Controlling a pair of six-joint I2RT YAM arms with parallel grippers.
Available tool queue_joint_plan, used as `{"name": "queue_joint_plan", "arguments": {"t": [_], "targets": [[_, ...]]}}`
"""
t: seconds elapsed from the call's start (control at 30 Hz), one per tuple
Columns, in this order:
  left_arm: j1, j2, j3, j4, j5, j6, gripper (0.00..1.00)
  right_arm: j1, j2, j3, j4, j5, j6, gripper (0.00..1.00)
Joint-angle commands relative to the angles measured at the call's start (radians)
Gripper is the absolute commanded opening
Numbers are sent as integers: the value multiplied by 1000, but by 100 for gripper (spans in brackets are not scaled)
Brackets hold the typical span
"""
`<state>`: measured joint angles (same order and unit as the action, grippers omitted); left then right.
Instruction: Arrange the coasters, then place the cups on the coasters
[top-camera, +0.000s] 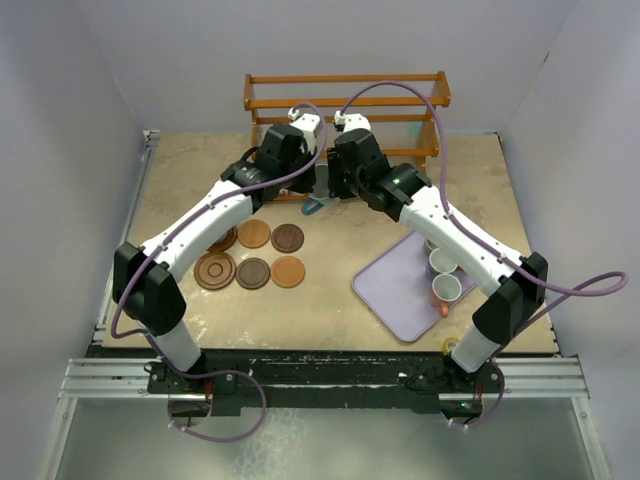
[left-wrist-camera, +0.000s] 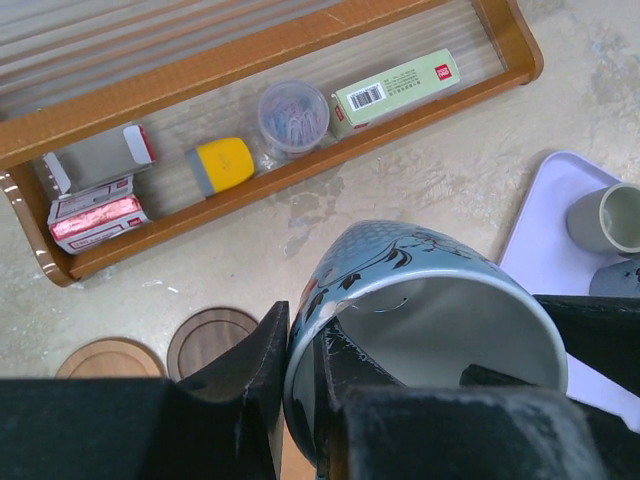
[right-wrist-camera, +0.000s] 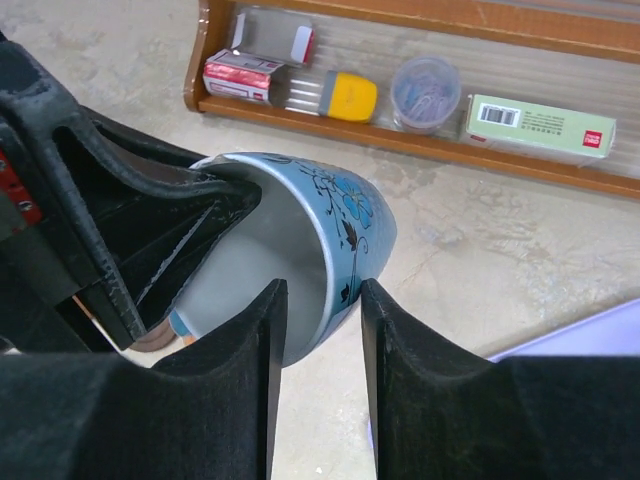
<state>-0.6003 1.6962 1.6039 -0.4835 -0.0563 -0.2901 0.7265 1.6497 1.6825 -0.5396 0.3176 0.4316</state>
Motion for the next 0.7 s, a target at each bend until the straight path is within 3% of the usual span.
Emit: {"name": "queue_joint_plan", "arguments": {"t": [0.0, 0.53, 0.67], "targets": [[-7, -76, 4, 163, 4, 6, 3, 39, -51, 45, 60, -148, -9, 39], [23, -155, -81, 194, -33, 91, 3, 4, -170, -53, 126, -208, -84, 66], [62, -193, -116, 192, 25, 161, 3, -13, -232, -114, 154, -257, -163, 73]]}}
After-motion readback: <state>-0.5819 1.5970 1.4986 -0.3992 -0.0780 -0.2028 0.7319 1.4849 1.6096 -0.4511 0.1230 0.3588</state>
